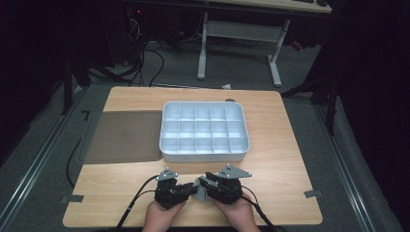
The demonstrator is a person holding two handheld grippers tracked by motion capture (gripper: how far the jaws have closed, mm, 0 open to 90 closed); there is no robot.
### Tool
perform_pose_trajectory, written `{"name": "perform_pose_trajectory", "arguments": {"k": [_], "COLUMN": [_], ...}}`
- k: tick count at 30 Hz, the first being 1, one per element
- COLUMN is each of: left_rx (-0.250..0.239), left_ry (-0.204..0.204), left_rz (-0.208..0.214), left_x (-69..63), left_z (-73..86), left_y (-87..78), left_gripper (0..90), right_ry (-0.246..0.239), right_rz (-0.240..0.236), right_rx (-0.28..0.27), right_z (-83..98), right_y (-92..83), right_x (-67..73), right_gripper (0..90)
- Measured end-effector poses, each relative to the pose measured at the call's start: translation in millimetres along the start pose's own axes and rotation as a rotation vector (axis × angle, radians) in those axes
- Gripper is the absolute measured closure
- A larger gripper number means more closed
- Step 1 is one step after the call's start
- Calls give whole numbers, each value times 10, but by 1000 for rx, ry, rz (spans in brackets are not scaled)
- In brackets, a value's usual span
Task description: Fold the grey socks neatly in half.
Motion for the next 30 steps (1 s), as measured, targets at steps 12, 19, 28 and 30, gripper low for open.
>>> {"name": "perform_pose_trajectory", "arguments": {"k": [12, 19, 28, 30], "left_rx": [1, 1, -20, -25], "left_ry": [6, 18, 16, 14], "left_rz": [-16, -29, -40, -38], "left_x": [-3, -19, -23, -31], "left_z": [1, 6, 1, -3], "left_y": [10, 12, -27, -34], "left_gripper": [713, 753, 767, 765], "right_ry": [110, 183, 117, 73], "right_rz": [202, 205, 183, 191], "right_rx": [59, 129, 83, 65], "right_z": [462, 675, 532, 441], "right_y": [-392, -334, -355, -381], "right_x": [-506, -623, -509, -432], "right_gripper": [534, 625, 857, 854]}}
Point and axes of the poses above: each handheld gripper's, and its own axes: y roughly forward along the jaws, z roughly out of its underside, x roughly to its left, the point moved 6 cm from there along y, roughly forward along the jaws, and after that the axes turned 4 degrees about z, right-handed, at the moved point
